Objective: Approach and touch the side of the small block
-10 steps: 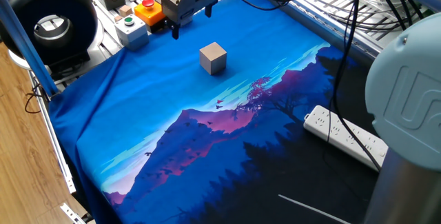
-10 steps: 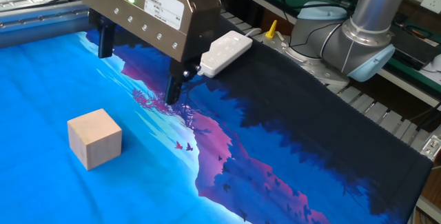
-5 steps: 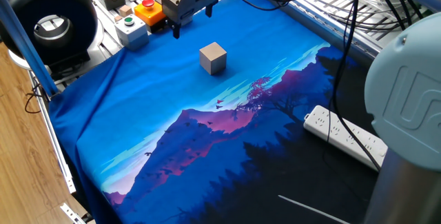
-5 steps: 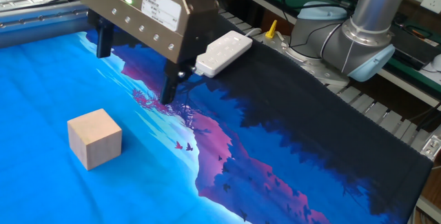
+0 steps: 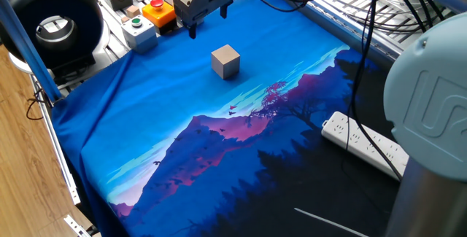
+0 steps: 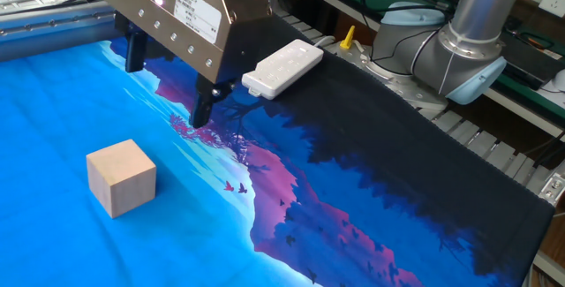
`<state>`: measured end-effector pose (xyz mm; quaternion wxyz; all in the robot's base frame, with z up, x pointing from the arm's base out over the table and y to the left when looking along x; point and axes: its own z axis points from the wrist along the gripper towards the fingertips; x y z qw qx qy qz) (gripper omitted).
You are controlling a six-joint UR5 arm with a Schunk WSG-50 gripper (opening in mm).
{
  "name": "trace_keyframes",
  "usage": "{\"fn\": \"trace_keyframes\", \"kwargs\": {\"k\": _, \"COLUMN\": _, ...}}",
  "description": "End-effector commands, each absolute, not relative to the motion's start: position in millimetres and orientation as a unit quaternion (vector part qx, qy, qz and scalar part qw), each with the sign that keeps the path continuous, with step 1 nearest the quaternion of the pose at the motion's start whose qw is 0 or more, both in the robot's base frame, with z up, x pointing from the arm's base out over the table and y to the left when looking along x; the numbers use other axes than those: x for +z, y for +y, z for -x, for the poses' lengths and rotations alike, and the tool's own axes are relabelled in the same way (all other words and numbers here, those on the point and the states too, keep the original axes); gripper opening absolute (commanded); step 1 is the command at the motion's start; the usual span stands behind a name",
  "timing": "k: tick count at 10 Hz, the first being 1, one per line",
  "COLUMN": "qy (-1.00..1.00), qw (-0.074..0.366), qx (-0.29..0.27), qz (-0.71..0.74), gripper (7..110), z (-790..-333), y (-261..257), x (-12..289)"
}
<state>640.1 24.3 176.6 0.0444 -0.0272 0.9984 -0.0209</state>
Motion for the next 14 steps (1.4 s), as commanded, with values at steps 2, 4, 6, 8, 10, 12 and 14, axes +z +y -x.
{"fn": "trace_keyframes", "kwargs": {"k": 2, "qy": 0.999, "qw": 0.041, "qx": -0.022, "qz": 0.016, "gripper": 44, "z": -639, "y": 24, "x": 178}}
{"fn": "trace_keyframes", "kwargs": {"k": 4, "qy": 0.999, "qw": 0.042, "qx": -0.012, "qz": 0.016, "gripper": 44, "z": -640, "y": 29, "x": 177}}
{"fn": "trace_keyframes", "kwargs": {"k": 6, "qy": 0.999, "qw": 0.042, "qx": 0.013, "qz": 0.003, "gripper": 44, "z": -640, "y": 41, "x": 178}}
{"fn": "trace_keyframes", "kwargs": {"k": 8, "qy": 0.998, "qw": 0.041, "qx": 0.051, "qz": -0.011, "gripper": 44, "z": -639, "y": 61, "x": 181}}
{"fn": "trace_keyframes", "kwargs": {"k": 10, "qy": 0.998, "qw": 0.052, "qx": 0.045, "qz": -0.009, "gripper": 7, "z": -645, "y": 58, "x": 181}}
{"fn": "trace_keyframes", "kwargs": {"k": 12, "qy": 0.997, "qw": 0.059, "qx": 0.042, "qz": -0.011, "gripper": 7, "z": -651, "y": 55, "x": 177}}
{"fn": "trace_keyframes", "kwargs": {"k": 14, "qy": 0.997, "qw": 0.058, "qx": 0.045, "qz": -0.011, "gripper": 7, "z": -650, "y": 57, "x": 177}}
